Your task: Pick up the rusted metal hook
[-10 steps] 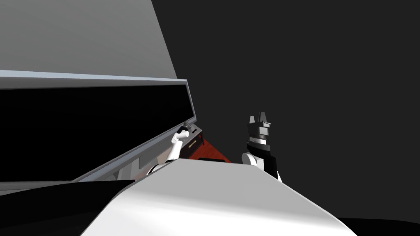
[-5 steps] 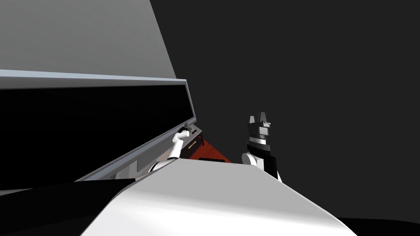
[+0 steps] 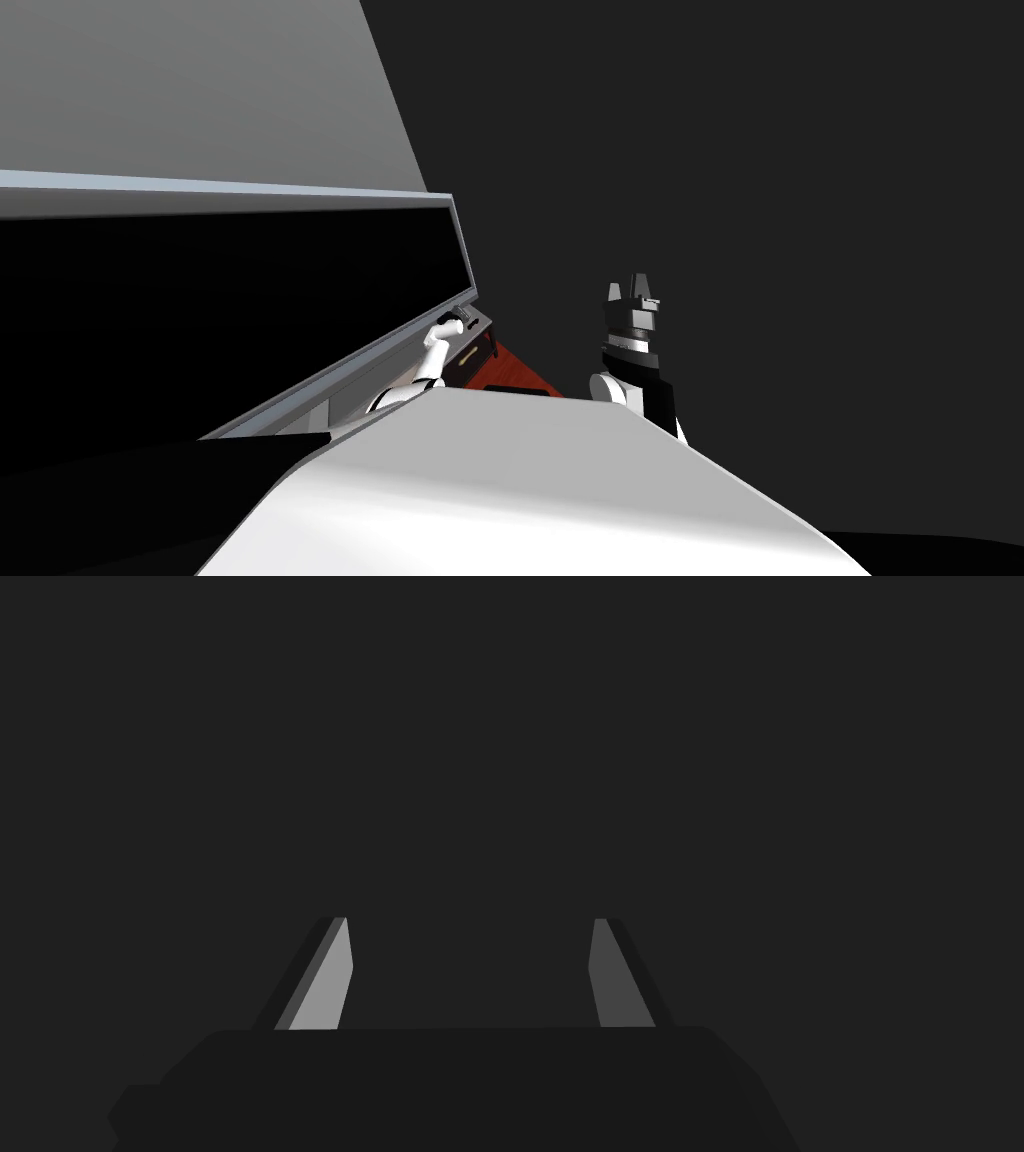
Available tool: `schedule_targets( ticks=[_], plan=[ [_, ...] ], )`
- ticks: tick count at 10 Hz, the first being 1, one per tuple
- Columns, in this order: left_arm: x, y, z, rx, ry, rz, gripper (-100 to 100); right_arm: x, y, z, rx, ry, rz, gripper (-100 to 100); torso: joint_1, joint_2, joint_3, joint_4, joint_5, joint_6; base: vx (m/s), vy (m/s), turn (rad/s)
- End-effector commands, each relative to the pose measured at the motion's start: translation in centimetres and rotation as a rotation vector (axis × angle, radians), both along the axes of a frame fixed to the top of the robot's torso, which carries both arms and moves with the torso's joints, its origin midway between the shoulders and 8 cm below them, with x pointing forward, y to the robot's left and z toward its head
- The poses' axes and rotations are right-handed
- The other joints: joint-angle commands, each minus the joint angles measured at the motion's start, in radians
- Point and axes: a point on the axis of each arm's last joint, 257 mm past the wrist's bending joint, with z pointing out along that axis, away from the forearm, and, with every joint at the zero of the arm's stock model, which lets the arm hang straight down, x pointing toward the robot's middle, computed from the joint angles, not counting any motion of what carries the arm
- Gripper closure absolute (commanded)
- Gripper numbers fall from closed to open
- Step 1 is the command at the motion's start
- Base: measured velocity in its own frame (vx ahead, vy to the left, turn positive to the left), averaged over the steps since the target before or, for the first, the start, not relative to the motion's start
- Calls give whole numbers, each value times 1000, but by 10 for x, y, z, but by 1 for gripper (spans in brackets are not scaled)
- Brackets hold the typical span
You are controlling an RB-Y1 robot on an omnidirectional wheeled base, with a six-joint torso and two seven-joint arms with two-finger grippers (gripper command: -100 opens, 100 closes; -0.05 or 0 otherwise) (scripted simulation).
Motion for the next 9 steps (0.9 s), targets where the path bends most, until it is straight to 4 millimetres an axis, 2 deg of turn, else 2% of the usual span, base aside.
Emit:
schedule_targets(
  ticks=[1,4,6,9],
  plan=[
    [-5,0,-14,-19,37,5,-100,0,0,0,0,0,0,0,0,0,0,0,0,0,43,29,-27],
    [-15,-4,-44,-68,119,21,-100,0,0,0,0,0,0,0,0,0,0,0,0,0,51,33,-42],
    [-21,-7,-56,-88,153,28,-100,0,0,0,0,0,0,0,1,0,0,0,0,0,44,39,-33],
    [-38,-14,-87,-127,235,38,-100,0,0,0,0,0,0,0,1,-1,0,0,0,0,63,42,-57]
  ],
)
